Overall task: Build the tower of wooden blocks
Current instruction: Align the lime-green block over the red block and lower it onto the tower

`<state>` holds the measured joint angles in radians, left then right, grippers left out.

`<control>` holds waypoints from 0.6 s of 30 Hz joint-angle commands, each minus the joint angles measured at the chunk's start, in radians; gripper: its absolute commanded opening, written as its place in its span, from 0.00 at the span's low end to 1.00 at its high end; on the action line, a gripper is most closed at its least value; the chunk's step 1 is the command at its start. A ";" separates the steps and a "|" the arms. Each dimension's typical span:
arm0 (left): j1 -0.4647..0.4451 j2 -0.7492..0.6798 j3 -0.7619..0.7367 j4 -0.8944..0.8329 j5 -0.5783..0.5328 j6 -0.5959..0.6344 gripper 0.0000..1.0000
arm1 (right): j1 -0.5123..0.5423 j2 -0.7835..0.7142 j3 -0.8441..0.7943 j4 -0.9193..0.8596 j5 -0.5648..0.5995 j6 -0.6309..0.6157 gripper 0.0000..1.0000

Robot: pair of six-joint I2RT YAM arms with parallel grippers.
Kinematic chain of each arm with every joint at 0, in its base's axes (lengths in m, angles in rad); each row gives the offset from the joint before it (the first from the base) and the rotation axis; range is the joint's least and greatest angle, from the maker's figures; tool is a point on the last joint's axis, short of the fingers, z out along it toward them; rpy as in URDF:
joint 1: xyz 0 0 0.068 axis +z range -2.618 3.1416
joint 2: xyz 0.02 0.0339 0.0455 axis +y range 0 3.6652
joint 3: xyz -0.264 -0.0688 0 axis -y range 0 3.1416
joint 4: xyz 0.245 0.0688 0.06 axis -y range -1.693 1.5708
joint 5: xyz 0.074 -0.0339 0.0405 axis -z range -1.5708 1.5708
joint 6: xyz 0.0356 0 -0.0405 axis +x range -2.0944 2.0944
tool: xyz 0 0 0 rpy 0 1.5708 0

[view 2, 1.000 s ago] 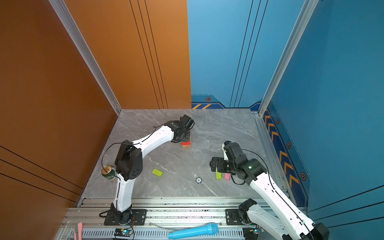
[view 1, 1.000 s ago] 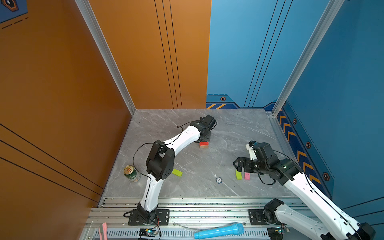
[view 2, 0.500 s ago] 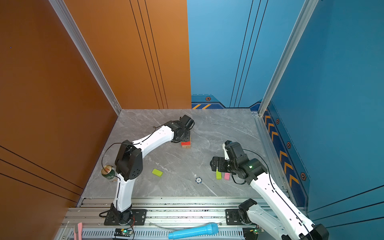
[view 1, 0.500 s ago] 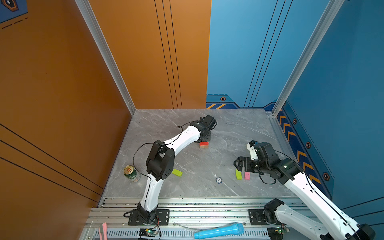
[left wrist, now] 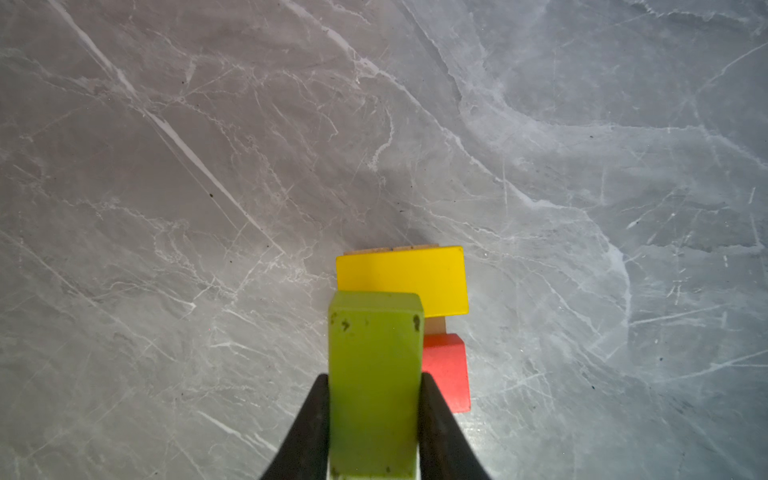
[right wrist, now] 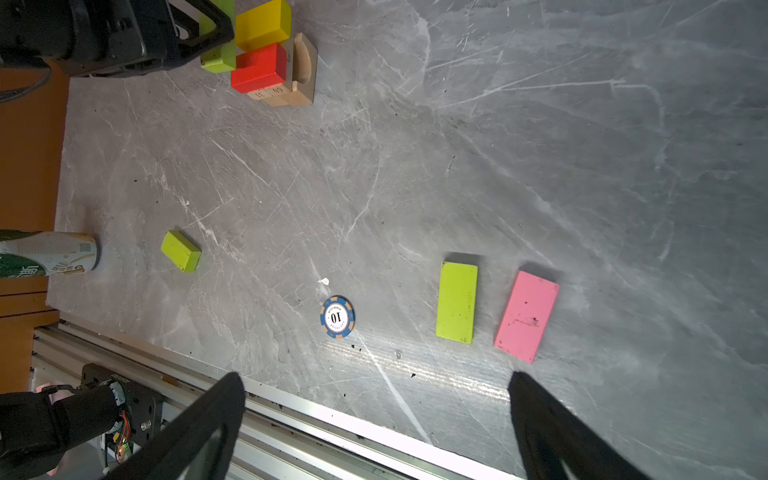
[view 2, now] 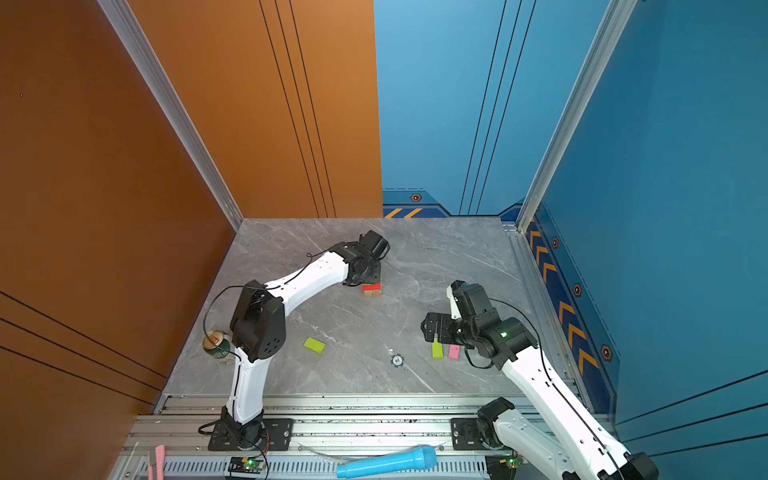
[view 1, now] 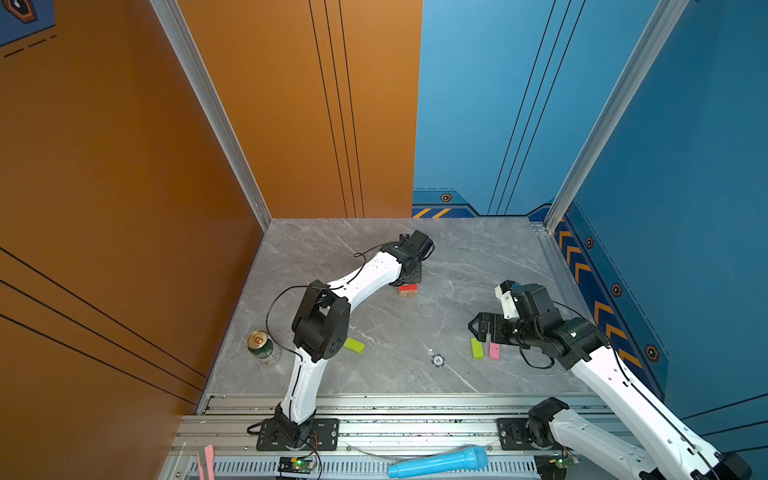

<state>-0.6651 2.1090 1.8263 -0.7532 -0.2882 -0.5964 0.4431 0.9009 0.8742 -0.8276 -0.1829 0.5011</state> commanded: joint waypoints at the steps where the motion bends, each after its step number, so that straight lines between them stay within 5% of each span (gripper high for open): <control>1: -0.010 0.011 -0.010 -0.020 -0.001 -0.015 0.24 | -0.009 -0.016 0.000 -0.002 -0.014 -0.017 1.00; 18: -0.017 0.019 -0.016 -0.020 -0.005 -0.021 0.26 | -0.024 -0.023 -0.003 -0.005 -0.029 -0.027 1.00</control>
<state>-0.6754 2.1098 1.8210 -0.7532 -0.2882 -0.6041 0.4248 0.8909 0.8742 -0.8276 -0.1947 0.4934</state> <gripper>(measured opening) 0.311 0.999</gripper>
